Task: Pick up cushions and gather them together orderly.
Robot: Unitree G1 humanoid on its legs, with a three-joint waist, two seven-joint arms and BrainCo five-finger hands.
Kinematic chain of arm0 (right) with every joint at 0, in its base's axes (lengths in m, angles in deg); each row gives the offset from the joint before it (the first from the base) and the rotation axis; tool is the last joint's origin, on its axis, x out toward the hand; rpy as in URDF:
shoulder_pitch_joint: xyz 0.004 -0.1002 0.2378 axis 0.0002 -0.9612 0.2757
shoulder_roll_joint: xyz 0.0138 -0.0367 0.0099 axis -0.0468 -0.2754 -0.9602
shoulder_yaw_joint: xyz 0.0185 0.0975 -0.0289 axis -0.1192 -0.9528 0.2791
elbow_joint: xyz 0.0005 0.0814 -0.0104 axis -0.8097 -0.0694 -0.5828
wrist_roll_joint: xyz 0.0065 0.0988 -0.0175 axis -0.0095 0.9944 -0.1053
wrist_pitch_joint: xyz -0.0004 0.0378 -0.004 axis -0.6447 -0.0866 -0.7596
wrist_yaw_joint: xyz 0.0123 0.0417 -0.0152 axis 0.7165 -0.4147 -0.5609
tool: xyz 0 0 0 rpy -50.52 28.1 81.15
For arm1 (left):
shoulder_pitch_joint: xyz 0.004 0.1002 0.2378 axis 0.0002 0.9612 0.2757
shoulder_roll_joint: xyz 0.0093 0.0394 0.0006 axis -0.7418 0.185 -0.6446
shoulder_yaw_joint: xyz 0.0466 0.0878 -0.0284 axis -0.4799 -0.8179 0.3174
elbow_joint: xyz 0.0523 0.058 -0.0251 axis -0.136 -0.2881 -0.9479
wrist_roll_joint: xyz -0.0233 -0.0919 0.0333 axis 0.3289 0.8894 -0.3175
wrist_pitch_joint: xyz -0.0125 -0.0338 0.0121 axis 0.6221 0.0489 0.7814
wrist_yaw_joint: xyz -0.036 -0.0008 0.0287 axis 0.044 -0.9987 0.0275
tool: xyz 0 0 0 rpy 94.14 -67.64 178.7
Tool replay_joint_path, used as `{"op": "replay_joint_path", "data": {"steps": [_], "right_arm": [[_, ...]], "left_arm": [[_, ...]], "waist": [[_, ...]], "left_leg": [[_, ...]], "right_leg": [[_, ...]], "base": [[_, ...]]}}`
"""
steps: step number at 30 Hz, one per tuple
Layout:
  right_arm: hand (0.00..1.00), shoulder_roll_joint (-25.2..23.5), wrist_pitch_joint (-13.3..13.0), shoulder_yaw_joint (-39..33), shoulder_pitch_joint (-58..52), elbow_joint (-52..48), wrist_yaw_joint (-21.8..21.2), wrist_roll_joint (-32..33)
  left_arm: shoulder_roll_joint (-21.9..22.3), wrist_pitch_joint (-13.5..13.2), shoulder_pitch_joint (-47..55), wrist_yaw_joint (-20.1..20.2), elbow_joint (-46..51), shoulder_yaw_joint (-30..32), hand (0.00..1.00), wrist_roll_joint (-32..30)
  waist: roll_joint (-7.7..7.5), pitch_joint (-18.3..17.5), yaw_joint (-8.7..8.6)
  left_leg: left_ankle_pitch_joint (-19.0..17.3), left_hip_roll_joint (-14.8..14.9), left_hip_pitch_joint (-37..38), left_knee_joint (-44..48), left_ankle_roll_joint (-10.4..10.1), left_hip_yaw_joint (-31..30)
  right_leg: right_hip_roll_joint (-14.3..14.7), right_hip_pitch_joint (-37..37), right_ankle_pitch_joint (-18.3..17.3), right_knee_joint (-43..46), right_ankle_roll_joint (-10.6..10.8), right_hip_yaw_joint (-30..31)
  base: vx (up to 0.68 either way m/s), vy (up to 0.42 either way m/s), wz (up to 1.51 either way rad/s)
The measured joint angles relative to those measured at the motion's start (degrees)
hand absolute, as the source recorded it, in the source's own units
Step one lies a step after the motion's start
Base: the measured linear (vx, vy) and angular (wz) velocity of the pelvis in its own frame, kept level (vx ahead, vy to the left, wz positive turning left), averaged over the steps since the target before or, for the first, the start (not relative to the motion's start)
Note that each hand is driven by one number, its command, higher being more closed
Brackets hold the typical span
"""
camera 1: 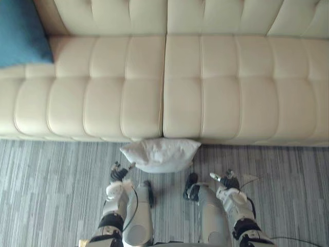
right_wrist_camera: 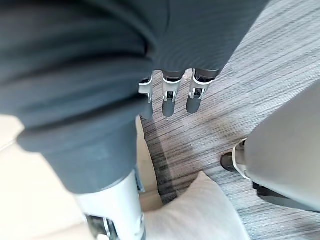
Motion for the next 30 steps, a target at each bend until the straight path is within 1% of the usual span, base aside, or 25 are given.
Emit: {"op": "replay_joint_path", "data": {"steps": [1,3,4,5,8,9,11,13,16,18,20,21,22,24,25,26,30], "right_arm": [[0.00,0.16,-0.08,-0.37,1.19,-0.01,0.04,0.94],[0.00,0.43,-0.11,-0.92,4.56,-0.57,0.50,1.30],[0.00,0.55,-0.10,-0.92,5.61,-1.00,0.64,1.31],[0.00,0.75,-0.14,-0.90,7.34,-2.53,0.74,1.31],[0.00,2.25,-0.23,-0.79,12.28,-4.72,0.76,1.27],[0.00,2.79,-0.25,-0.75,14.46,-4.81,0.77,1.27],[0.00,4.02,-0.21,0.72,18.48,-6.45,0.74,1.17],[0.00,5.06,-0.31,2.29,20.76,-9.78,0.62,0.95],[0.00,6.68,-0.36,4.93,25.43,-13.08,0.30,0.81],[0.00,6.64,-0.88,6.03,28.05,-13.86,0.33,0.82],[0.00,5.93,-1.34,7.32,31.92,-14.18,0.71,0.87],[1.00,5.64,-1.36,7.91,32.79,-14.65,1.05,0.88],[1.00,5.37,-1.39,8.43,33.27,-15.35,1.24,0.89],[1.00,3.58,-1.80,10.02,35.21,-16.16,2.47,0.86],[1.00,3.05,-1.80,10.45,35.48,-16.22,2.77,0.86],[1.00,2.09,-1.79,10.87,35.74,-16.21,3.81,0.84],[1.00,1.05,-1.73,11.11,35.24,-16.64,5.68,0.97]], "left_arm": [[-0.38,-0.22,-1.19,-0.47,0.69,0.64,0.00,0.70],[-1.74,-0.63,-4.21,-1.52,1.16,1.94,0.00,1.93],[-2.32,-0.64,-5.42,-1.94,1.52,2.32,0.00,2.02],[-3.73,-0.70,-6.49,-2.05,2.53,2.44,0.00,2.80],[-6.90,-0.77,-9.59,-2.14,4.56,2.43,0.00,4.04],[-7.99,-0.82,-10.71,-2.18,5.29,2.40,0.00,4.10],[-9.46,-0.81,-13.94,-2.25,6.73,1.98,0.00,4.13],[-10.76,-0.86,-16.45,-2.24,8.64,0.72,0.00,4.12],[-12.86,-0.88,-21.21,-2.24,11.17,-3.48,0.00,4.09],[-13.01,-1.12,-23.64,-2.29,11.88,-5.13,0.00,4.06],[-12.57,-1.26,-27.60,-2.46,11.90,-8.14,0.00,4.03],[-12.28,-1.39,-28.70,-2.90,11.91,-8.71,0.00,4.01],[-11.99,-1.67,-29.59,-3.52,11.91,-9.19,1.00,4.00],[-9.99,-2.42,-31.47,-6.32,13.05,-9.37,1.00,4.02],[-9.63,-2.46,-31.66,-6.55,13.44,-9.42,1.00,4.02],[-8.65,-2.52,-32.04,-8.02,13.72,-9.62,1.00,4.01],[-7.87,-2.51,-32.09,-11.06,14.14,-10.09,1.00,4.01]], "waist": [[-0.30,0.59,0.03],[-0.56,1.64,0.07],[-0.62,2.42,0.09],[-0.60,3.14,0.09],[-0.85,4.20,0.11],[-0.85,5.37,0.10],[-1.03,6.43,0.21],[-1.01,7.18,0.18],[-1.10,7.90,0.25],[-1.12,8.00,0.23],[-1.12,8.08,0.23],[-1.13,8.20,0.23],[-1.21,8.33,0.23],[-1.18,8.70,0.11],[-1.20,8.73,0.10],[-1.22,8.79,-0.03],[-1.21,8.78,-0.47]], "left_leg": [[-0.13,-0.04,-2.74,1.77,0.12,-0.53],[-0.32,-0.35,-9.15,4.87,0.72,-1.85],[-0.26,-0.34,-10.71,5.80,0.68,-2.29],[-0.13,-0.33,-14.03,7.69,0.59,-2.96],[0.64,-0.37,-21.50,10.71,0.56,-3.94],[0.76,-0.35,-23.44,11.93,0.38,-4.56],[1.03,-0.52,-27.67,13.84,0.06,-5.33],[1.41,-0.96,-31.62,15.42,-0.22,-6.23],[1.71,-1.33,-37.08,18.04,-0.67,-7.37],[1.84,-1.43,-39.58,19.37,-0.91,-8.02],[2.10,-1.86,-42.26,20.35,-1.37,-8.85],[2.18,-1.93,-42.87,20.50,-1.48,-9.09],[2.31,-1.98,-43.32,20.55,-1.59,-9.17],[2.67,-2.06,-44.81,20.75,-1.72,-9.30],[2.72,-2.11,-45.00,20.77,-1.79,-9.31],[2.88,-2.30,-45.15,20.94,-2.11,-9.37],[3.15,-2.67,-45.26,20.94,-2.61,-10.12]], "right_leg": [[-0.44,-2.42,-0.59,1.67,0.28,-0.14],[-1.33,-8.13,-1.14,4.59,0.08,-0.41],[-1.50,-9.45,-1.15,5.55,0.06,-0.44],[-1.74,-12.45,-1.21,7.16,-0.04,-0.59],[-2.51,-19.41,-1.24,10.33,-0.09,-0.82],[-2.61,-21.05,-1.25,11.39,-0.12,-1.00],[-3.05,-25.04,-1.47,13.58,-0.44,-1.10],[-3.75,-28.65,-1.74,15.66,-0.79,-1.46],[-4.50,-33.65,-2.34,18.88,-1.21,-1.83],[-4.61,-35.90,-2.53,20.34,-1.01,-1.86],[-4.74,-38.40,-2.79,21.71,-0.72,-1.84],[-4.76,-39.02,-2.85,21.90,-0.70,-1.86],[-4.83,-39.55,-2.88,22.08,-0.70,-1.82],[-4.89,-41.05,-3.02,22.58,-0.80,-1.86],[-4.95,-41.30,-3.04,22.76,-0.84,-1.86],[-5.31,-41.52,-3.36,23.35,-1.33,-1.93],[-5.36,-41.40,-3.54,23.54,-1.54,-2.54]], "base": [[-0.22,-0.045,0.22],[-0.20,-0.043,0.21],[-0.18,-0.037,0.13],[-0.20,-0.041,0.08],[-0.14,-0.039,0.11],[-0.12,-0.043,0.09],[-0.10,-0.042,0.12],[-0.08,-0.044,0.18],[-0.05,-0.016,0.14],[-0.05,0.008,0.11],[-0.06,0.033,0.09],[-0.05,0.030,0.05],[-0.04,0.025,0.04],[-0.04,0.030,0.04],[-0.03,0.031,0.08],[-0.03,0.025,0.12],[-0.02,0.020,0.04]]}}
